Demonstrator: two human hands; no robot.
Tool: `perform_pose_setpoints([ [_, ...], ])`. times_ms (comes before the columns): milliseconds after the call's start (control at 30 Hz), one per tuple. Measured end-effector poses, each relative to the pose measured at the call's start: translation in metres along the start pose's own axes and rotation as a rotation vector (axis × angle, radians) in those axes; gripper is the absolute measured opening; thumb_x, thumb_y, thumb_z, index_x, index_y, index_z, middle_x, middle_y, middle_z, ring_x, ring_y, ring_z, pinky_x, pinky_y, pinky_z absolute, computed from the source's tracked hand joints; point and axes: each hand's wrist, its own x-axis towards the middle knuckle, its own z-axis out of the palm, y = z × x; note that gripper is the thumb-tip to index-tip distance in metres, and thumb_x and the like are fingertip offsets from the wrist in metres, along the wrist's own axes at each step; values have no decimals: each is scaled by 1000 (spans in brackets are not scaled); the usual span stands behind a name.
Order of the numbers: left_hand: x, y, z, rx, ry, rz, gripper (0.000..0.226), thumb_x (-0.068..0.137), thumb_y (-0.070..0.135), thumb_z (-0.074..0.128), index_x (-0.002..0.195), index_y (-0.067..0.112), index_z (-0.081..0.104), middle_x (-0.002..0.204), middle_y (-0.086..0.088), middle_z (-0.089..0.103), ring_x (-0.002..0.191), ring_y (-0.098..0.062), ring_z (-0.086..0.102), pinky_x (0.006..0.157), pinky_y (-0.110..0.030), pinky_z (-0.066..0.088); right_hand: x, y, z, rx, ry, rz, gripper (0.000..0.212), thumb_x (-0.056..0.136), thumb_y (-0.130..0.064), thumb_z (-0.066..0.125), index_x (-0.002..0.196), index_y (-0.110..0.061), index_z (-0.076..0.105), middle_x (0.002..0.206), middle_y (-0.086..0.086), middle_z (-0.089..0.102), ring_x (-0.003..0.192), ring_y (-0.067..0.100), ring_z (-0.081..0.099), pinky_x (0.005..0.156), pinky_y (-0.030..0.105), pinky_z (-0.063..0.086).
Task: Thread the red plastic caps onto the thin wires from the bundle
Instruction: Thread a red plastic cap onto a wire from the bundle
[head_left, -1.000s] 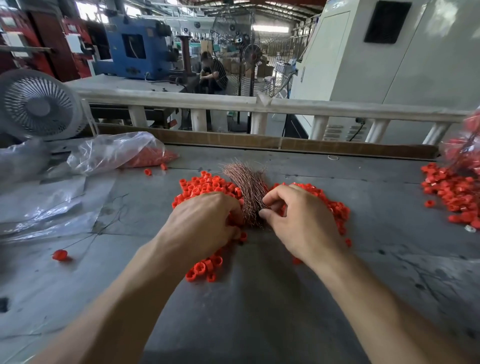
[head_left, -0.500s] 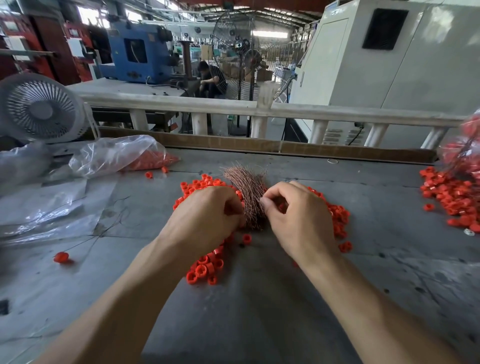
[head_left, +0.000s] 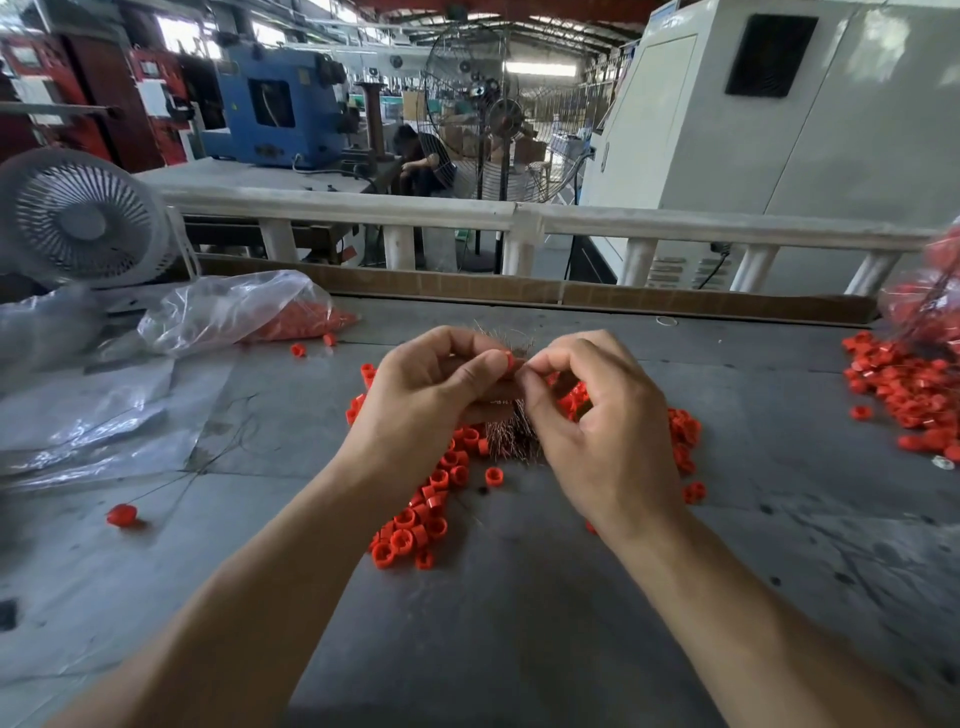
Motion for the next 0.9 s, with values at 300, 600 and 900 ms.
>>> perform_pose_setpoints([
  [300,-1,4,6,-232,-22,12,19,88,16,67,100,2,64,105,-26,74,102,-36,74,84,-36,61,-5,5,3,628,-191,298,41,94,-4,48,129,-22,62,126,-6,69,123,12,63,91,34,58],
  [600,-2,7,5,-299,10,-49,23,84,14,67,102,1,62,108,-24,74,94,-28,75,85,-34,61,-7,9,-3,414,-162,276,13,100,-24,65,107,-31,73,93,-12,75,84,9,71,78,29,59],
  [900,0,-3,1,-179,128,-91,26,82,10,74,107,6,72,98,-19,75,77,-21,70,71,-31,61,0,12,-16,613,57,512,13,103,-8,57,98,-11,69,79,7,74,67,22,72,53,29,57],
])
